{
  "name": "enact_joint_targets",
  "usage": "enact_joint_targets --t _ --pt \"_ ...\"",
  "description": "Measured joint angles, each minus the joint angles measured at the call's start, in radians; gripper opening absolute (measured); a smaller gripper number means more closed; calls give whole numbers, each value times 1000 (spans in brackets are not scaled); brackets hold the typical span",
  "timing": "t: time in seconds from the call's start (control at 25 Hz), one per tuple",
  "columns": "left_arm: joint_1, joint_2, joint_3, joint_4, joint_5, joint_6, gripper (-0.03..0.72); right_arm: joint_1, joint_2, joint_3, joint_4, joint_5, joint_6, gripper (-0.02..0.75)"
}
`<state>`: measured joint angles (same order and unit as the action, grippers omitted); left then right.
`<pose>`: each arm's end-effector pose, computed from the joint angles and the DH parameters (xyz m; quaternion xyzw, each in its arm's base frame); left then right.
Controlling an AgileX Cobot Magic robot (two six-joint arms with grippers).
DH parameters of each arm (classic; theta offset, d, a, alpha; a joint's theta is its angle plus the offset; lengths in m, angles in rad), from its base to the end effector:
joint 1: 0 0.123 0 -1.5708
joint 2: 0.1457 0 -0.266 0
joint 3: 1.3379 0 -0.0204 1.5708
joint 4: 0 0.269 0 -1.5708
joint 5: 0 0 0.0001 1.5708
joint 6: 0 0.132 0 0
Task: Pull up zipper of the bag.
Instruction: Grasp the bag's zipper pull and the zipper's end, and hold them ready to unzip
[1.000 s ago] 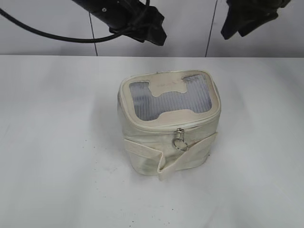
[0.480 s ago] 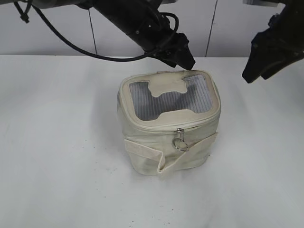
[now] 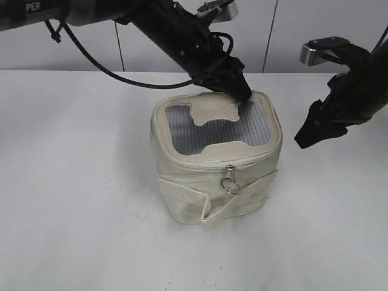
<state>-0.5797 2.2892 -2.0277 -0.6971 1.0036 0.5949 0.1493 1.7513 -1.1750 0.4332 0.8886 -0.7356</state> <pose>0.4007 -0.3478 0.1728 0.4078 0.8359 -0.3169 0.1859 0.3515 0.0964 0.1454 -0.3089 0.9293 0.1442 0.1419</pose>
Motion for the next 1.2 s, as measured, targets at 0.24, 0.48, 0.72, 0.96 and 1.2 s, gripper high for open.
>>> enact_joint_targets --t 0.24,0.48,0.72,0.96,1.2 --pt "0 3 -14 -3 68 3 53 0 1 83 163 -139 -242 428" --pt "0 4 -21 -3 103 6 40 0 47 83 265 -161 -332 428" --pt "0 4 -21 -5 108 6 38 0 94 87 415 -219 -491 428" --pt "3 4 -21 -4 109 6 38 3 132 87 528 -254 -618 369" --pt "3 4 -21 -7 102 6 38 10 152 87 574 -257 -632 24"
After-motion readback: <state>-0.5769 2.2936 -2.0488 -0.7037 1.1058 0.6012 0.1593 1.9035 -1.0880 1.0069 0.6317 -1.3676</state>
